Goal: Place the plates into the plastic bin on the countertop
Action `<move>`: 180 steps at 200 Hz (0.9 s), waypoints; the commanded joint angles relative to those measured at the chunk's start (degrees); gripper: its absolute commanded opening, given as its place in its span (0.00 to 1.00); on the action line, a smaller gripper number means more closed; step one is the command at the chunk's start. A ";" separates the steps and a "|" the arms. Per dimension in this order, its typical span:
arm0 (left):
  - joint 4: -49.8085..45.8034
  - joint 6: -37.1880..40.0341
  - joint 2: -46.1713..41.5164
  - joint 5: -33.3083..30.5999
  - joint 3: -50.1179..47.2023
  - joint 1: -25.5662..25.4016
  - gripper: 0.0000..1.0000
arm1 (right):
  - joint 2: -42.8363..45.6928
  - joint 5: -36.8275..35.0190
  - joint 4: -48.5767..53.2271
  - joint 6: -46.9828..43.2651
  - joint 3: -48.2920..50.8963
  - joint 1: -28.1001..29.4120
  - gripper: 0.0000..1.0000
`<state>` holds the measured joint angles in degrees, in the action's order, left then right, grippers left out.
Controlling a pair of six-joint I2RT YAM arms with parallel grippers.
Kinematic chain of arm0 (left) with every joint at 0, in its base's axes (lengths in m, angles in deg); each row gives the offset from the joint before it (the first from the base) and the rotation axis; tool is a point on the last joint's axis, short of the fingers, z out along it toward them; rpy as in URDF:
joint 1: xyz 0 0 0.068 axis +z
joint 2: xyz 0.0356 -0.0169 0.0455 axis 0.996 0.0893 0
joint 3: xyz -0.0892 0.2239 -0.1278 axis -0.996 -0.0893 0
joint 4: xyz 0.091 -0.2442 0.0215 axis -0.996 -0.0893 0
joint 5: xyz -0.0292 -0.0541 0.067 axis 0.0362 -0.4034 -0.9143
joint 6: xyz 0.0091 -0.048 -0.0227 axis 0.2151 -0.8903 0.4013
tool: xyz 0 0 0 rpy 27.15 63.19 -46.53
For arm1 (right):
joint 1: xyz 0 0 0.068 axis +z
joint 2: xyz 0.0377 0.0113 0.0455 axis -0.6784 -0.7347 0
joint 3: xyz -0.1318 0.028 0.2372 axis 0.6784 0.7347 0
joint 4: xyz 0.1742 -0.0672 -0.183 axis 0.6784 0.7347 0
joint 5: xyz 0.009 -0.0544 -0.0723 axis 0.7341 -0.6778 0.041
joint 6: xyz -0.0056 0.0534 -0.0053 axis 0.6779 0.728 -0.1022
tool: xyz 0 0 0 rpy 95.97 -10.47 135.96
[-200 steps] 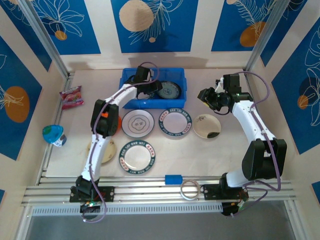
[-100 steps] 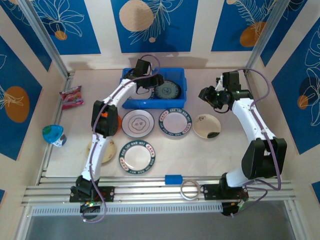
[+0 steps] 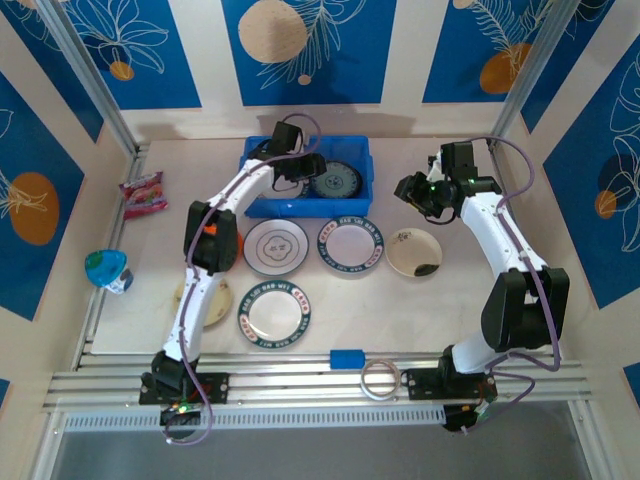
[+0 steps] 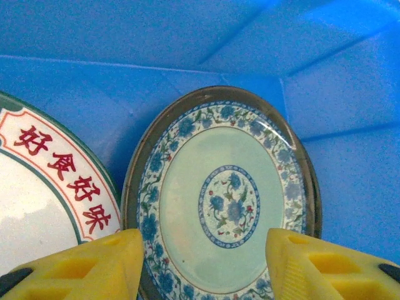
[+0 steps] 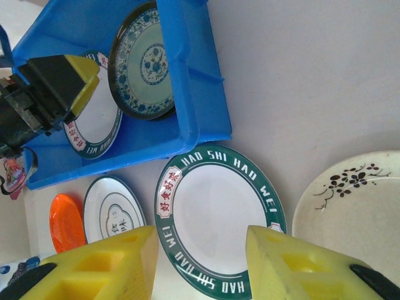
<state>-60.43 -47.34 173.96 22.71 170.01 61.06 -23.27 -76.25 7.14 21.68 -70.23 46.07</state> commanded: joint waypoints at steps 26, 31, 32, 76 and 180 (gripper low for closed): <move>6.44 -1.35 1.81 3.32 -3.00 -0.61 0.55 | 0.34 2.07 0.42 -1.08 0.34 -1.15 0.42; 6.67 -1.49 1.97 3.53 -2.91 -0.58 0.55 | 0.32 2.31 0.26 -1.00 0.62 -1.24 0.42; 6.71 -1.54 2.04 3.56 -2.91 -0.60 0.55 | 0.32 2.31 0.22 -0.95 0.67 -1.24 0.42; 7.68 -2.50 3.23 4.56 -2.90 -0.62 0.53 | -0.20 2.66 -0.17 -0.52 1.03 -1.67 0.41; 6.70 -0.03 -4.70 4.85 2.71 -0.71 0.62 | 4.57 -1.70 0.26 0.95 9.62 -7.39 0.40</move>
<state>-52.65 -48.94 175.69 25.99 168.83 61.04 -22.44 -75.38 4.82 22.36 -63.70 39.69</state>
